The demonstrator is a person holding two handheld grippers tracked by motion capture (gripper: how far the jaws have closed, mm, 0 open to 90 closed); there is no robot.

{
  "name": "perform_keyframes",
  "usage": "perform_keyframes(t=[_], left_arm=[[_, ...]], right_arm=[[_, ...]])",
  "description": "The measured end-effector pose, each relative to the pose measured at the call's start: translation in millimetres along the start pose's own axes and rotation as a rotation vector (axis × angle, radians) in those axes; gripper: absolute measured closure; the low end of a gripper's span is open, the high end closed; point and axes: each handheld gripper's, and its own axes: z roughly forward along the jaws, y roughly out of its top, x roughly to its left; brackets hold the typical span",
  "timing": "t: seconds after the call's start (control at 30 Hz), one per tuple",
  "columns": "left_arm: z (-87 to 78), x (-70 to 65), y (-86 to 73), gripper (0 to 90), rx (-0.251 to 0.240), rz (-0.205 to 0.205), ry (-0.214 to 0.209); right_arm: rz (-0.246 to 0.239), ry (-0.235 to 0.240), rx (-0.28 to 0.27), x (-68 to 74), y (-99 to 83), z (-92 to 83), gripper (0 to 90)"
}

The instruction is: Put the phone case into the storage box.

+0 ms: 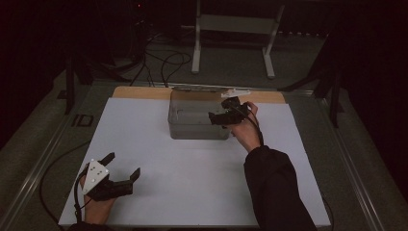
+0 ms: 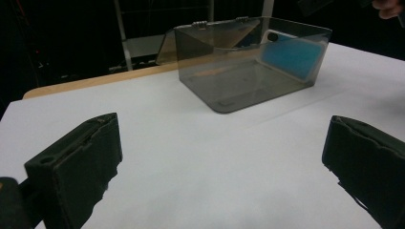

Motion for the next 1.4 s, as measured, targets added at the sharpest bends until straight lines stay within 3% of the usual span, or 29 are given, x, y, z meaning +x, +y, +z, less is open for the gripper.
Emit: perform_keyframes(t=[0.47,0.63,0.97,1.23,1.3,1.4], left_arm=[[1.4,2.0,-0.2,0.2,0.024,-0.011,0.029],[1.5,3.3,-0.2,0.2,0.034,-0.014,0.039],[1.7,5.2,0.2,0.2,0.041,-0.025,0.031],[1.3,8.8,1.9,0.2,0.04,-0.036,0.021],[0.6,10.0,2.7,0.2,0.036,-0.041,0.021],[-0.6,12.2,4.1,0.2,0.027,-0.044,0.024]], right_arm=[[-0.008,0.048,-0.089,-2.2,-21.2,-30.7,8.8],[-0.008,0.053,-0.092,-0.8,-28.1,-40.5,8.8],[-0.012,0.071,-0.148,-2.1,-46.0,-68.1,10.0],[-0.021,0.093,-0.161,-3.8,-71.2,-82.0,9.5],[-0.036,0.072,-0.166,-3.0,-80.2,-85.3,9.1],[-0.021,0.079,-0.175,-3.9,-91.6,-93.3,9.1]])
